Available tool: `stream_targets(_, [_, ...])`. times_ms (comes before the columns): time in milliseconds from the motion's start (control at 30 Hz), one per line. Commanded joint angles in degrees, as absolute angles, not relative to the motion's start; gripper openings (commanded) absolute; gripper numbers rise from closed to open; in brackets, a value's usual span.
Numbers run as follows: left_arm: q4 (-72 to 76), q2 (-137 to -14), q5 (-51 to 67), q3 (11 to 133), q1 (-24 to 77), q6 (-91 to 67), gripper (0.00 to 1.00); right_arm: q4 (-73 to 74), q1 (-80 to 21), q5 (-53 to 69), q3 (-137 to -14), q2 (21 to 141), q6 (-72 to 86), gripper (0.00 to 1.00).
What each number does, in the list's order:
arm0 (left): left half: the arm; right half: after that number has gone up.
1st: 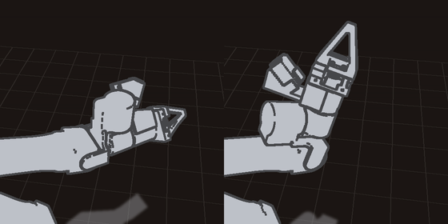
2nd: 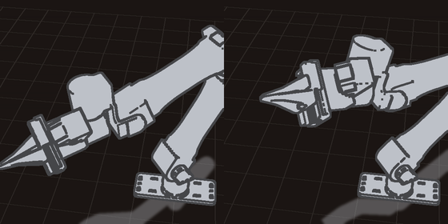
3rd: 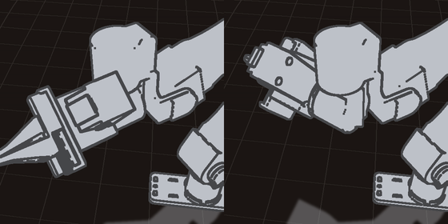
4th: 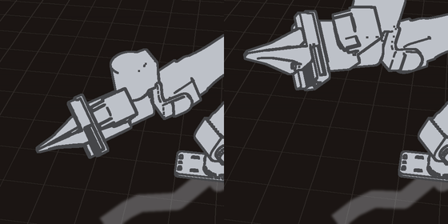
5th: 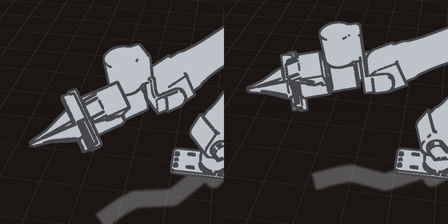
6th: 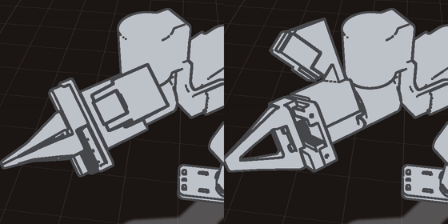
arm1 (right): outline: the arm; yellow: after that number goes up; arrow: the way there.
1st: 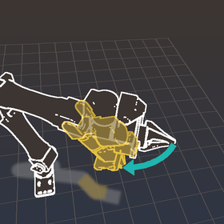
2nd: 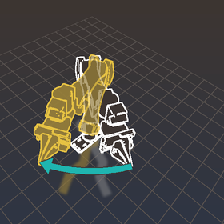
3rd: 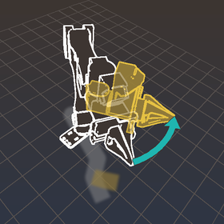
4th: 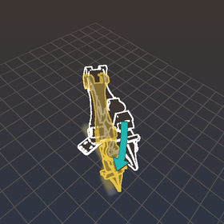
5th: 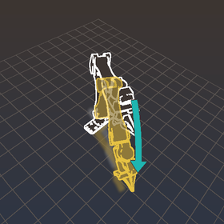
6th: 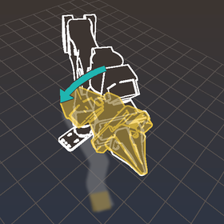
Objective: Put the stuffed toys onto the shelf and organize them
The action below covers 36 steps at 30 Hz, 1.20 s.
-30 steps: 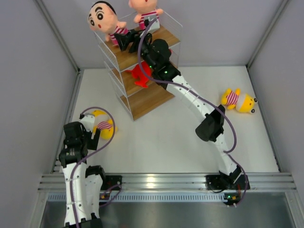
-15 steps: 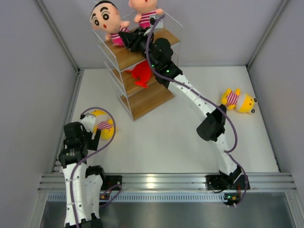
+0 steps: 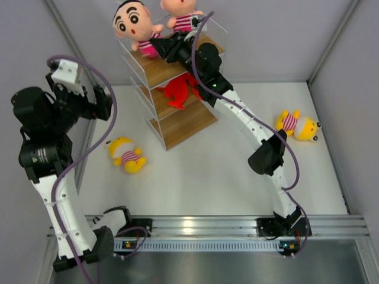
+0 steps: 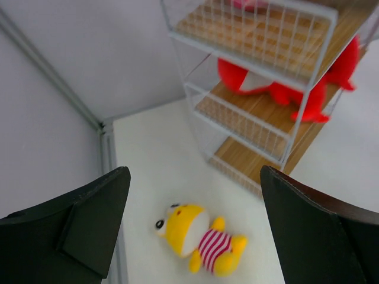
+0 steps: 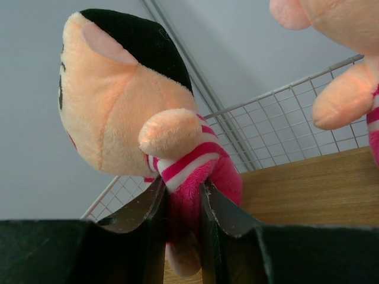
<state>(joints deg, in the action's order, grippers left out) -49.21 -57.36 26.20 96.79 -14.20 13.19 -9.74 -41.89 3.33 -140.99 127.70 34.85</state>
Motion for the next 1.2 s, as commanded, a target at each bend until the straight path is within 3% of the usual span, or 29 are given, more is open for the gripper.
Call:
stream_targets(0, [-48.7,-68.2,38.9,109.1,-14.2,2.7,0.97,-11.7,-40.7,7.4,-141.1,123.7,35.9,0.01])
stream_targets(233, [-47.2,-87.2,42.2,138.4,-14.0,-6.2,0.99,-12.7,-40.4,7.6,-140.0,123.0,34.6,0.00])
stream_targets(533, [-39.0,-93.4,40.9,139.8,-4.8,-2.7,0.99,-13.6,-39.9,9.7,-139.7,124.2,34.5,0.00])
stream_targets(867, [-34.1,-99.3,35.1,141.7,-1.0,-1.7,0.98,-14.7,-38.6,13.7,-139.8,125.3,35.1,0.00])
stream_targets(1000, [-34.1,-100.7,35.5,141.6,-0.4,-1.7,0.82,-15.2,-38.4,14.2,-139.8,125.4,35.4,0.00])
stream_targets(1033, [-34.1,-100.8,35.5,141.6,-0.4,-1.6,0.69,-15.3,-38.2,14.3,-139.8,125.3,35.4,0.00])
stream_targets(1100, [-34.1,-100.7,34.5,141.7,-0.2,-0.7,0.53,-15.5,-38.1,14.6,-139.8,125.3,35.8,0.00])
stream_targets(1133, [-34.1,-100.6,34.3,141.7,1.7,-0.5,0.33,-15.6,-38.0,14.8,-139.8,125.5,35.9,0.00])
stream_targets(1167, [-33.9,-100.5,34.0,141.7,1.8,-0.5,0.26,-15.6,-38.0,14.9,-139.8,125.4,36.1,0.00])
